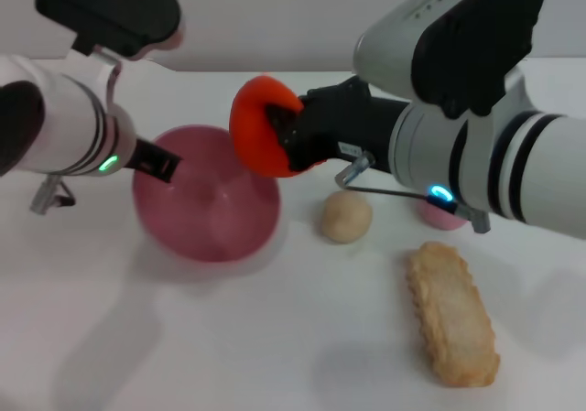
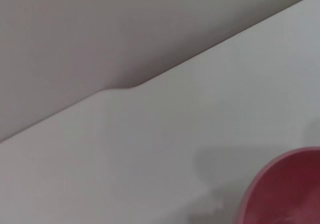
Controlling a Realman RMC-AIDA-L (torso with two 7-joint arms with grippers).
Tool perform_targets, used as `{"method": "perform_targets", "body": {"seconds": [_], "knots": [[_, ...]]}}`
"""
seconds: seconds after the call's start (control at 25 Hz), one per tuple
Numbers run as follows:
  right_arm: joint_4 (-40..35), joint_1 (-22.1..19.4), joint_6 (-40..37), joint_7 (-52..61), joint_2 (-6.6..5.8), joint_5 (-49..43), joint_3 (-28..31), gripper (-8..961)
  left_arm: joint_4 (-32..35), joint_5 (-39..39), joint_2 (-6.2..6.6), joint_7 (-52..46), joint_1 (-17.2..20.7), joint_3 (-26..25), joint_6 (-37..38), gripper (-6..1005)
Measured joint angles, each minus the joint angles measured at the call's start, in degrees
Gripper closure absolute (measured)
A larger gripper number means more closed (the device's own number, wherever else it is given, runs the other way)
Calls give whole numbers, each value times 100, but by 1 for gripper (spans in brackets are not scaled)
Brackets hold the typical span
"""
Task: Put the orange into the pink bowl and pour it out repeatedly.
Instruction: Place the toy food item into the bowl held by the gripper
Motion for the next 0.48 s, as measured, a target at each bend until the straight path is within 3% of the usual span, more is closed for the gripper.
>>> {"method": "perform_targets", "body": {"seconds": [0.48], "knots": [[307,131,-85,6,-10,384,-39,882,380,-152,-8,0,-189,118,-181,958]]}}
